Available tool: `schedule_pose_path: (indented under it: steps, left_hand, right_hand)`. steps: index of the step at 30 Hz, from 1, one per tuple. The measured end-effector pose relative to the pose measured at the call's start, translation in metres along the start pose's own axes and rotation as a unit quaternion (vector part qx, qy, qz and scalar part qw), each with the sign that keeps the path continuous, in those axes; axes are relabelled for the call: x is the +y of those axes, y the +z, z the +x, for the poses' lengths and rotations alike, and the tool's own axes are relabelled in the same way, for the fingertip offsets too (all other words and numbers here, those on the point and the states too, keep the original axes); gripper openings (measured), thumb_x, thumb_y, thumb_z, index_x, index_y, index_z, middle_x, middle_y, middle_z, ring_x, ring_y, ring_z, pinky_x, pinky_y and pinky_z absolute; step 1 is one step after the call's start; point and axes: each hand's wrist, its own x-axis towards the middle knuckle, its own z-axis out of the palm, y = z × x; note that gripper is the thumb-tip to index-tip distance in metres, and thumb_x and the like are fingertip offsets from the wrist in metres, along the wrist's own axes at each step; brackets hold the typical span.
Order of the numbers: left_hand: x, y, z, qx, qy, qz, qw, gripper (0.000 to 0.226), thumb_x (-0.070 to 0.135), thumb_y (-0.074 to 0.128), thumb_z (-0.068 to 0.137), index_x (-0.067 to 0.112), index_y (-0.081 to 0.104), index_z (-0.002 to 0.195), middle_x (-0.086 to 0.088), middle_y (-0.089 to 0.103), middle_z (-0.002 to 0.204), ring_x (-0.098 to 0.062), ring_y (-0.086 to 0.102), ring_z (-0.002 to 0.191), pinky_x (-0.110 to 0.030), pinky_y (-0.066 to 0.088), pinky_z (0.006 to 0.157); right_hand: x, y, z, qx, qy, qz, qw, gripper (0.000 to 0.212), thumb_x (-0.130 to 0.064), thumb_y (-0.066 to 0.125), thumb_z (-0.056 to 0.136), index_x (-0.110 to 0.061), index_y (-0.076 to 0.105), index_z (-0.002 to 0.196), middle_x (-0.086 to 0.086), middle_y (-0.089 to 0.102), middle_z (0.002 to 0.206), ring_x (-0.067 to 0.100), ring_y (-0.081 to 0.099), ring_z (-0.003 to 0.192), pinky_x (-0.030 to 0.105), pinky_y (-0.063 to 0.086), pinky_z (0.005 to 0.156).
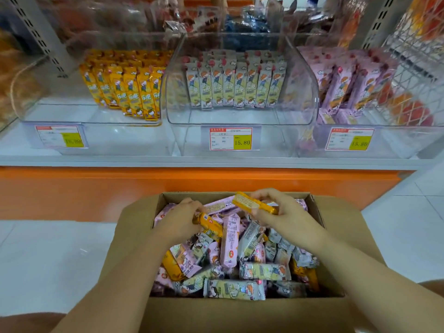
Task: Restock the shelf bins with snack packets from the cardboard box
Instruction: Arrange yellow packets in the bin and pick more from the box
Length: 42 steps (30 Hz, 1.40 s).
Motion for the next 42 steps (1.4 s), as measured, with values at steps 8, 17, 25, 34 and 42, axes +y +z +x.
schedule_pose_path:
  steps: [8, 17, 25, 34, 42]
  left_hand:
    - [0.038, -0.047, -0.039, 0.134, 0.054, -0.194, 0.970, 0.028, 0.025, 0.064, 0.090, 0.029, 0.050, 0.114, 0.014, 0.054, 0.110, -0.005, 0.055, 0.103, -0.007, 0.041, 0.075]
    - [0.074, -0.090, -0.077, 0.165, 0.098, -0.213, 0.958, 0.036, 0.035, 0.070, 0.083, 0.039, 0.055, 0.116, 0.018, 0.054, 0.109, 0.007, 0.059, 0.090, -0.010, 0.046, 0.071]
    - [0.078, -0.083, -0.082, 0.127, 0.097, -0.280, 0.947, 0.039, 0.036, 0.071, 0.077, 0.036, 0.057, 0.113, 0.011, 0.059, 0.113, -0.002, 0.064, 0.092, -0.021, 0.053, 0.074]
    - [0.069, -0.082, -0.068, 0.165, 0.030, -0.434, 0.885, 0.030, 0.030, 0.066, 0.084, 0.037, 0.056, 0.111, 0.009, 0.064, 0.113, -0.010, 0.065, 0.100, -0.033, 0.054, 0.083]
    - [0.078, -0.077, -0.068, 0.078, 0.061, -0.550, 0.829, 0.045, 0.017, 0.066, 0.079, 0.017, 0.057, 0.123, -0.007, 0.063, 0.120, -0.024, 0.068, 0.100, -0.041, 0.057, 0.084]
  right_hand:
    - [-0.019, -0.009, 0.000, 0.084, -0.038, -0.010, 0.996, 0.045, -0.012, 0.075, 0.079, -0.025, 0.049, 0.113, -0.004, 0.060, 0.103, 0.012, 0.059, 0.082, 0.014, 0.048, 0.068]
    - [-0.072, -0.031, -0.018, -0.094, -0.170, -0.114, 0.974, 0.035, -0.009, 0.070, 0.075, -0.037, 0.057, 0.090, 0.000, 0.058, 0.104, 0.014, 0.056, 0.077, 0.032, 0.045, 0.069]
    - [-0.068, -0.022, -0.021, -0.068, -0.152, -0.008, 0.986, 0.024, -0.009, 0.069, 0.084, -0.018, 0.056, 0.103, -0.004, 0.061, 0.091, 0.007, 0.063, 0.072, 0.014, 0.044, 0.064]
    - [-0.066, -0.038, -0.007, 0.112, -0.080, 0.199, 0.970, 0.025, -0.001, 0.073, 0.076, -0.024, 0.063, 0.076, 0.003, 0.063, 0.086, 0.019, 0.060, 0.078, 0.040, 0.053, 0.081]
    - [-0.063, -0.004, -0.012, 0.005, -0.032, 0.206, 0.978, 0.042, 0.008, 0.070, 0.075, -0.016, 0.052, 0.105, 0.005, 0.067, 0.094, 0.015, 0.065, 0.080, 0.023, 0.054, 0.070]
